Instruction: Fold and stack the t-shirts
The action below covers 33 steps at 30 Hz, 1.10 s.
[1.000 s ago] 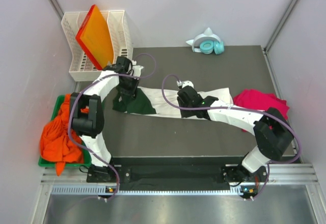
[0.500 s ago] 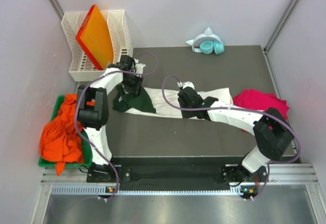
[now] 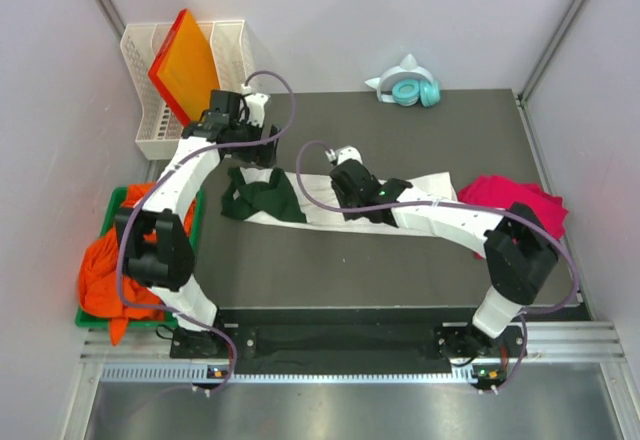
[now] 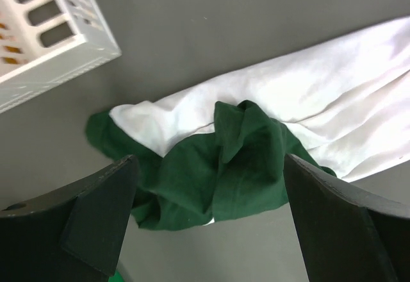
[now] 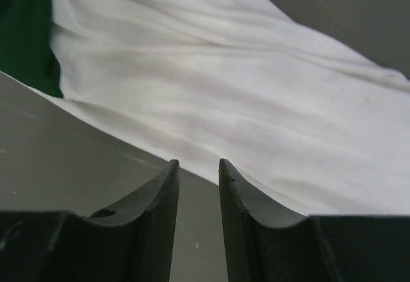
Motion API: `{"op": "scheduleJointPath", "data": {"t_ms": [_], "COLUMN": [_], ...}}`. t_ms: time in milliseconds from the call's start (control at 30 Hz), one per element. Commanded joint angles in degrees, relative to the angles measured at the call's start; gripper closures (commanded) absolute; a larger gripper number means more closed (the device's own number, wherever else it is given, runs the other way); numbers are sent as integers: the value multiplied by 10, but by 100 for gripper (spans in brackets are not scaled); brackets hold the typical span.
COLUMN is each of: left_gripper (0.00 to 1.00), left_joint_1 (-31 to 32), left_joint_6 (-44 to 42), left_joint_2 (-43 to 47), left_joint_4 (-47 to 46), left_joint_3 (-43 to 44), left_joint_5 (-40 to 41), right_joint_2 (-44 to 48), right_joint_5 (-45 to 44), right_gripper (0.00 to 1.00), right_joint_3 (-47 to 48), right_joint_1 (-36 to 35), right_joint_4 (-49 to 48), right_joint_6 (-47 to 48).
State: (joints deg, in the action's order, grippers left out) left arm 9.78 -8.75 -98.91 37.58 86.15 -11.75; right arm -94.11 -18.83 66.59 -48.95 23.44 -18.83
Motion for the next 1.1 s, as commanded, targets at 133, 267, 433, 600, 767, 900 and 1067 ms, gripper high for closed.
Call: {"op": "scheduleJointPath", "data": {"t_ms": [133, 267, 433, 600, 767, 900, 1067], "left_gripper": [2, 2, 2, 2, 2, 2, 2], "left_joint_1": [-12, -27, -78, -112, -123, -131, -135], "left_joint_6": [37, 26, 34, 42, 45, 45, 37], "left_joint_2": [109, 130, 140, 157, 172, 181, 204], "left_joint_4": [-51, -45, -30, -29, -21, -11, -6], "left_joint_3": [-78, -92, -84, -96, -112, -125, -143], "left_joint_5": [48, 73, 64, 56, 51, 46, 27], "right_joint_2": [-84, -120, -163, -195, -243, -244, -224], "right_joint_5": [-42, -81, -112, -152, -173, -159, -40], "right_gripper": [69, 69, 69, 69, 69, 68, 66], "right_joint_3": [132, 174, 217, 248, 280, 276, 286], "right_joint_1": [-91, -140, -183, -208, -216, -220, -220], "right_joint_4": [-23, -31, -45, -86, -127, -169, -174], "right_joint_6": [97, 133, 180, 244, 298, 320, 282]}}
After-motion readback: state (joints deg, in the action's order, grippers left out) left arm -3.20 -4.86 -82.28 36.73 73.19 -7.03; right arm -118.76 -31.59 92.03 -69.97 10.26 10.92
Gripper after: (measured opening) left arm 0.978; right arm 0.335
